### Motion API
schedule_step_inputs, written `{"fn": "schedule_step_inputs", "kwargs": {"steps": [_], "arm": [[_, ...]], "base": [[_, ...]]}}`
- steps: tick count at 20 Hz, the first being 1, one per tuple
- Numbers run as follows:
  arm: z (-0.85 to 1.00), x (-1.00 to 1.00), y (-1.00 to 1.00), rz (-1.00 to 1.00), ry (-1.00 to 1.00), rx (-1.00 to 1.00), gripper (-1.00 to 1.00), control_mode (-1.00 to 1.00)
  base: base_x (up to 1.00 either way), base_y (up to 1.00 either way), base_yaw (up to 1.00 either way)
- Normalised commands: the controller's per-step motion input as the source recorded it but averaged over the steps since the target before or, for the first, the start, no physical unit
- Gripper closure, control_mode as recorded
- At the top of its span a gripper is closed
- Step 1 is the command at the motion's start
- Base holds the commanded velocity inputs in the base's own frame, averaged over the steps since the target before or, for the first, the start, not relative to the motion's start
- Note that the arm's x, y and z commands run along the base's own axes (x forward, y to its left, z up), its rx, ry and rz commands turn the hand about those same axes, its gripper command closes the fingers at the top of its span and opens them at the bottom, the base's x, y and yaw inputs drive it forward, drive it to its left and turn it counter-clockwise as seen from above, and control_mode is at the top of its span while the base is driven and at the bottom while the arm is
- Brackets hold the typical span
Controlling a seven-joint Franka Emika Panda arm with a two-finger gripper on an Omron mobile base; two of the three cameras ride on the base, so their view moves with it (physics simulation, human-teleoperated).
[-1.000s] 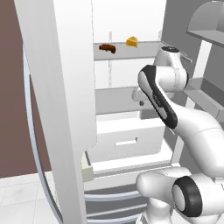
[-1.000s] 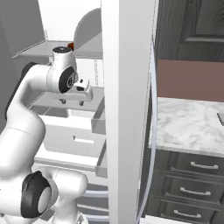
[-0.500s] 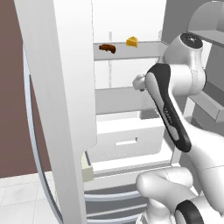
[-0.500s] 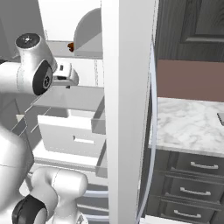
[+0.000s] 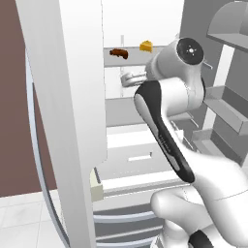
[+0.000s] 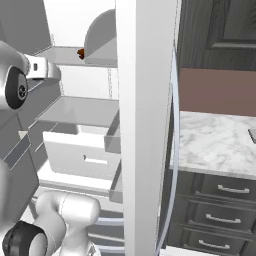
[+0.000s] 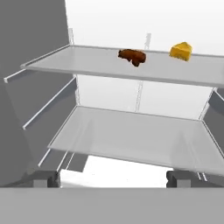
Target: Take the chicken drumstick from the fridge and place it on the digital scale on the counter by the fridge. Wait a few seconds for a reading, then move it to the plate on the dining counter.
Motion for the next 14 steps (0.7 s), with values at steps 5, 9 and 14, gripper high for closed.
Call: {"fn": "schedule_step_inputs", "kwargs": {"steps": [5, 9, 14], "arm": [[0.45, 0.17, 0.24, -0.06, -0.2, 0.07, -1.0, -1.0], [0.04, 0.41, -0.39, 0.0, 0.01, 0.09, -1.0, -1.0], [0.05, 0.49, -0.3, 0.07, 0.08, 0.01, -1.0, -1.0]], "base": [[0.0, 0.0, 0.0], [0.0, 0.0, 0.0], [0.0, 0.0, 0.0]]}}
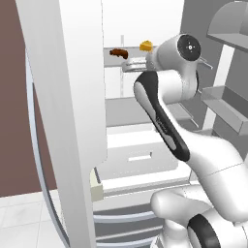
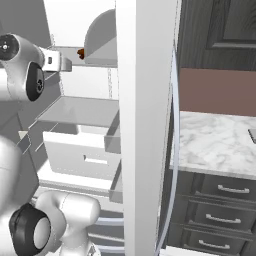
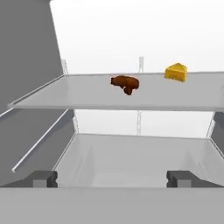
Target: Take the chicken drumstick from the fridge and place it on the digital scale on the counter by the fridge. Wait a few seconds for a reading, then move it to the plate on the dining counter.
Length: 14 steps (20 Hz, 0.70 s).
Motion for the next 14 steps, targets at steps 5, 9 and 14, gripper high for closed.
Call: {"fn": "schedule_step_inputs", "kwargs": {"steps": [5, 9, 14], "arm": [[0.21, 0.43, 0.0, 0.01, 0.22, -0.07, -1.0, -1.0], [-0.07, 0.5, 0.03, 0.0, 0.09, -0.05, -1.0, -1.0], [-0.01, 0.42, 0.0, 0.0, -0.02, 0.0, -1.0, -1.0]], "base": [[0.0, 0.0, 0.0], [0.0, 0.0, 0.0], [0.0, 0.0, 0.0]]}}
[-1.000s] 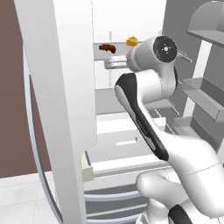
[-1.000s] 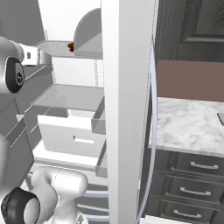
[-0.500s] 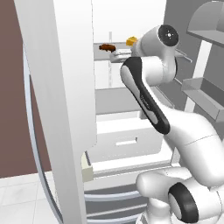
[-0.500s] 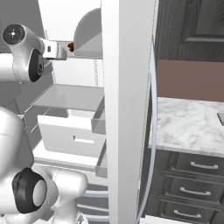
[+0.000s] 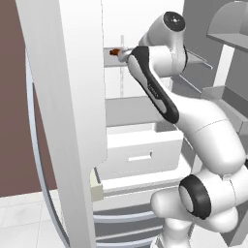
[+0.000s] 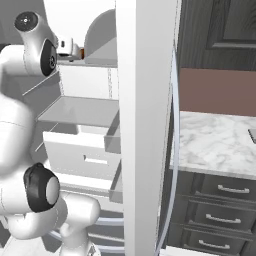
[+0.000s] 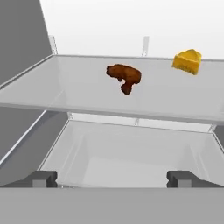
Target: Take the chicken drumstick from the fridge and place it on the digital scale on the counter by the fridge. Wait a few seconds for a reading, then move it to the plate on the dining counter.
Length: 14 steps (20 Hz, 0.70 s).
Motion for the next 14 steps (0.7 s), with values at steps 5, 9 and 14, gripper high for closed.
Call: {"fn": "schedule_step_inputs", "kwargs": {"steps": [5, 9, 14], "arm": [[-0.25, 0.53, 0.0, 0.0, -0.05, 0.0, -1.0, -1.0], [-0.24, 0.63, 0.0, 0.0, -0.07, 0.07, -1.0, -1.0], [-0.03, 0.63, 0.0, 0.0, -0.01, 0.04, -1.0, -1.0]], "base": [[0.0, 0.0, 0.0], [0.0, 0.0, 0.0], [0.0, 0.0, 0.0]]}}
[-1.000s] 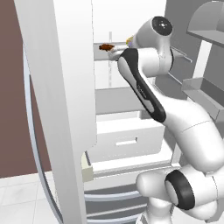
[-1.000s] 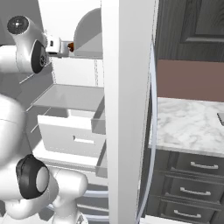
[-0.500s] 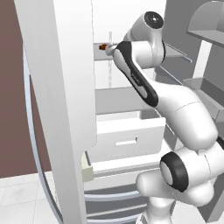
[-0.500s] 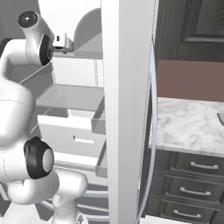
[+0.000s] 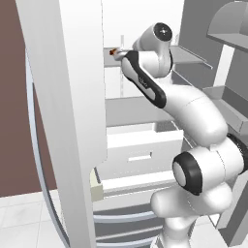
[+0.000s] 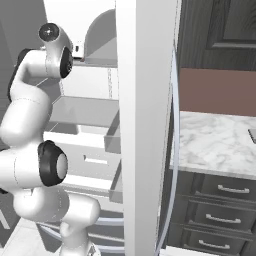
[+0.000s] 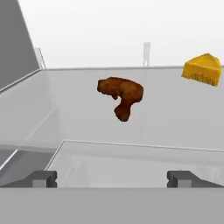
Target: Take the chicken drumstick from the fridge and place it on the digital scale on the counter by the fridge. Wait a few seconds for a reading, then move it to the plate on the dining counter.
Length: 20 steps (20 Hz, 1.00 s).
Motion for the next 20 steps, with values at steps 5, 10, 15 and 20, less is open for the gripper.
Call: {"fn": "schedule_step_inputs", "kwargs": {"steps": [5, 10, 15, 20], "arm": [[0.02, 0.44, -0.01, -0.01, 0.06, 0.0, -1.0, -1.0], [0.03, 0.26, -0.02, -0.01, 0.14, 0.0, -1.0, -1.0], [-0.04, 0.13, -0.01, 0.0, 0.04, 0.0, -1.0, -1.0], [-0.14, 0.31, 0.0, 0.0, -0.03, -0.01, -1.0, -1.0]], "base": [[0.0, 0.0, 0.0], [0.0, 0.0, 0.0], [0.0, 0.0, 0.0], [0.0, 0.0, 0.0]]}}
